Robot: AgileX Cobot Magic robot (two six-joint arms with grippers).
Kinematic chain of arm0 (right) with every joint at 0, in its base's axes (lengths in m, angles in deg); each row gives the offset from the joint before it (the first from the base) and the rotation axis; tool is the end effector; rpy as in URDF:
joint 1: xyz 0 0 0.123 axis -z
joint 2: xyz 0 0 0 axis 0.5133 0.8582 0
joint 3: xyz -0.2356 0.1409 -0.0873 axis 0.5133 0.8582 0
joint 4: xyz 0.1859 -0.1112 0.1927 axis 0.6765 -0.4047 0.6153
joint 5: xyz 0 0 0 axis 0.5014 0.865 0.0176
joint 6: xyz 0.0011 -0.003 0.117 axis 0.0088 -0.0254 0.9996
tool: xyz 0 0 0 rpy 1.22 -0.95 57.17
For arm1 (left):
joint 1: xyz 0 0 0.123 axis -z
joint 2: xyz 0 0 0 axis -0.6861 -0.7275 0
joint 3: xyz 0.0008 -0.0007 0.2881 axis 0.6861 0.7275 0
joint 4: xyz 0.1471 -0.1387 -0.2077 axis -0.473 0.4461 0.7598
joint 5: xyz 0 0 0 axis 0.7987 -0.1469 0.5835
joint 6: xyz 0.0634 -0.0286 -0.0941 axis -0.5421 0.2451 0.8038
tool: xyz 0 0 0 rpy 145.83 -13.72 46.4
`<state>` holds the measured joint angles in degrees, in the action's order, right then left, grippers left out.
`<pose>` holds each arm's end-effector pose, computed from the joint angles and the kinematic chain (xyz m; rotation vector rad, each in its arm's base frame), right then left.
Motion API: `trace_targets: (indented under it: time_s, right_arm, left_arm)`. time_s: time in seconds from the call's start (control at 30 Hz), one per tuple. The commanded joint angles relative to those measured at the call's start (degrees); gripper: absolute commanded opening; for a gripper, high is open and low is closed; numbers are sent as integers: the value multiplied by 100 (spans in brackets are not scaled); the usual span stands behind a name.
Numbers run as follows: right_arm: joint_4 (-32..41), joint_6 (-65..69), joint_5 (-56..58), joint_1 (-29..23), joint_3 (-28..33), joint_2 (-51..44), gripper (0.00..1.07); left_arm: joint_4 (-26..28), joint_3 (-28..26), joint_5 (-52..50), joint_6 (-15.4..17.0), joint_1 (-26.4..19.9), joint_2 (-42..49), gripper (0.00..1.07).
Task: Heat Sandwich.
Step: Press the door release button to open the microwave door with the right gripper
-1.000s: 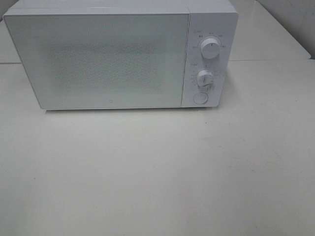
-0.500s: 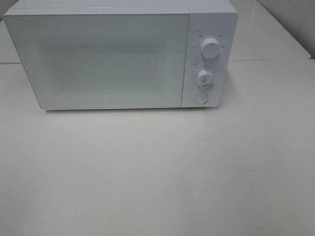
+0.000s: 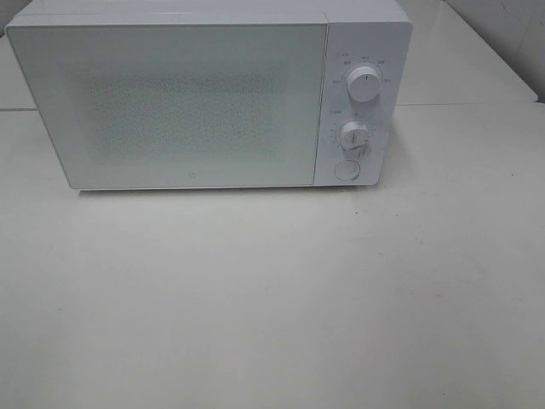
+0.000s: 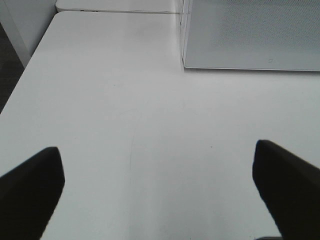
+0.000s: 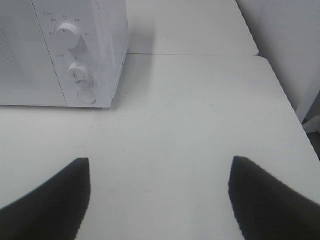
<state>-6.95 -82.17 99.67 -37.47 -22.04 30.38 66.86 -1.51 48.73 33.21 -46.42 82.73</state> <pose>0.0721 -0.0004 0.3076 -0.0362 1.9019 0.0231 0.0462 -0.0029 0.2889 -0.0242 2.0301 -0.0121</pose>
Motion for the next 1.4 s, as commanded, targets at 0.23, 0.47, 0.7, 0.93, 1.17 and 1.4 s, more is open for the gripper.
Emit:
trace_targets:
  time_s: [0.23, 0.47, 0.7, 0.93, 1.17, 1.4]
  right_arm:
    - [338, -34, -1828, 40, 229, 1192, 74]
    - [435, -40, -3134, 40, 481, 2120, 74]
    - [435, -40, -4332, 40, 584, 3077, 74]
    - [435, -34, -5243, 40, 584, 3982, 74]
    - [435, -40, -6618, 40, 607, 4905, 74]
    - [453, -286, -7683, 34, 613, 5712, 74]
  left_arm:
    - [46, 6, 0, 23, -17, 46, 98]
    - [46, 6, 0, 23, -17, 46, 98]
    - [46, 6, 0, 23, -17, 46, 98]
    - [46, 6, 0, 23, -17, 46, 98]
    - [46, 6, 0, 23, -17, 46, 98]
    - [46, 6, 0, 23, -17, 46, 98]
